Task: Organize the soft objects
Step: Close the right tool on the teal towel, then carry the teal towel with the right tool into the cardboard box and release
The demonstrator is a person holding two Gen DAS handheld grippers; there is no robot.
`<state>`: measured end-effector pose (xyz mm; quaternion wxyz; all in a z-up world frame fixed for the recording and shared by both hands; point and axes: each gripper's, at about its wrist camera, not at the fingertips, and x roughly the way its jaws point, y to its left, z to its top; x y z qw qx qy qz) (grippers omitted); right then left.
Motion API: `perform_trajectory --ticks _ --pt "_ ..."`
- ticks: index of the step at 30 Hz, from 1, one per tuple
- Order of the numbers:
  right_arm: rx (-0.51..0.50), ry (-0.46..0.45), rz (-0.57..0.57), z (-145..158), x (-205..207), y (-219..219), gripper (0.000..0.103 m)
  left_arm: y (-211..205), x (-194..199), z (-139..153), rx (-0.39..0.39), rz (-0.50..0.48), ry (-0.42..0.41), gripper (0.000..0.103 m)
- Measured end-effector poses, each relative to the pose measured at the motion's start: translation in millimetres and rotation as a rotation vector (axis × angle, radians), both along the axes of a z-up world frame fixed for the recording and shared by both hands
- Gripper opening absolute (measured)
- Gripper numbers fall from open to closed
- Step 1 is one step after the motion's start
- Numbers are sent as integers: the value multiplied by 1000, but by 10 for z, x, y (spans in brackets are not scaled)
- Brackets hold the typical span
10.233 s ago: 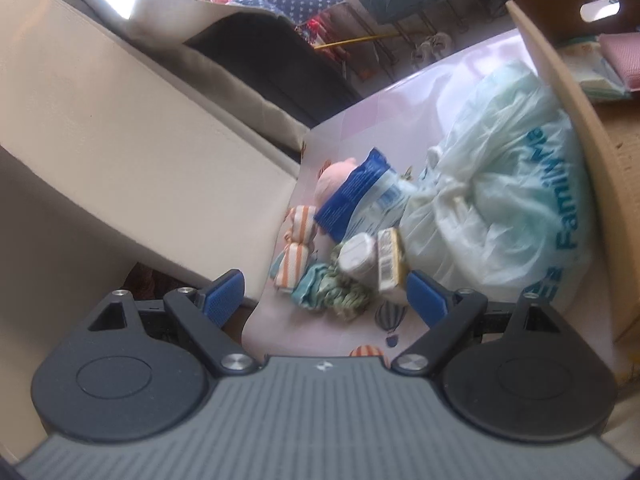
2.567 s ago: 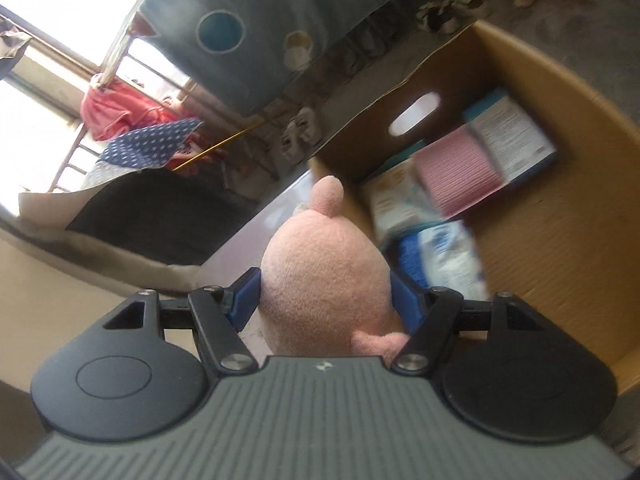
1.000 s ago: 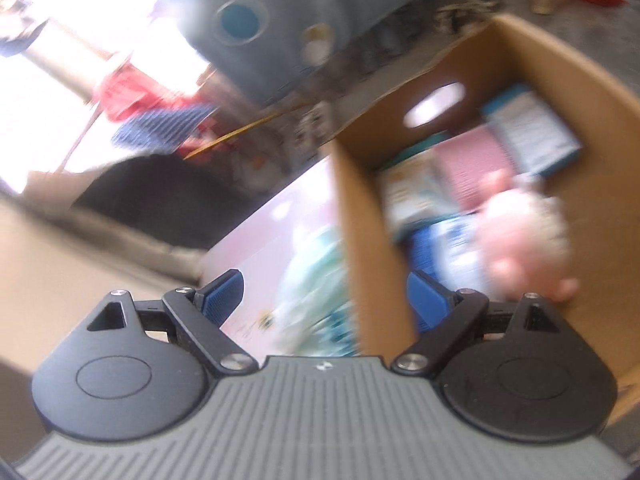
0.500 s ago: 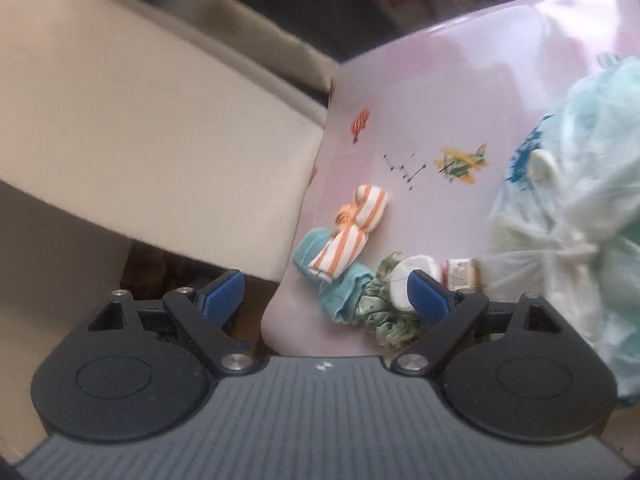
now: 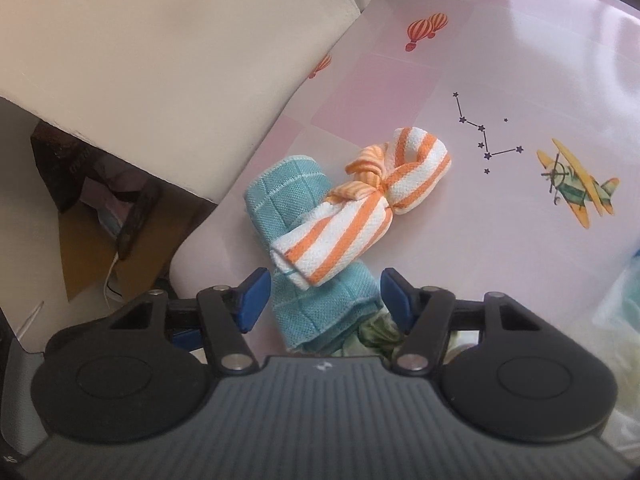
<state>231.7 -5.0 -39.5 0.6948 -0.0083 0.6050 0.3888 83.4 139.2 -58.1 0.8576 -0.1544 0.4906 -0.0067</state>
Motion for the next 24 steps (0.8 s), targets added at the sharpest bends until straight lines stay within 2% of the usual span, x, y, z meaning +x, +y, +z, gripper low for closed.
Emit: perform_trajectory --ticks 4,10,12,15,18,24 --pt "-21 23 35 -150 53 109 61 60 137 -105 -29 15 38 58" --pt "-32 72 75 -316 13 176 62 53 221 -248 -15 41 78 55" --pt "-15 85 77 -302 11 162 51 43 225 -246 -11 50 74 50" --pt "1 107 59 -275 5 150 39 37 212 -159 -8 63 60 44" --pt "34 113 49 -180 -17 102 33 48 141 -8 3 62 27 43" --pt "133 137 4 143 -48 -100 29 14 -37 340 8 75 -46 42"
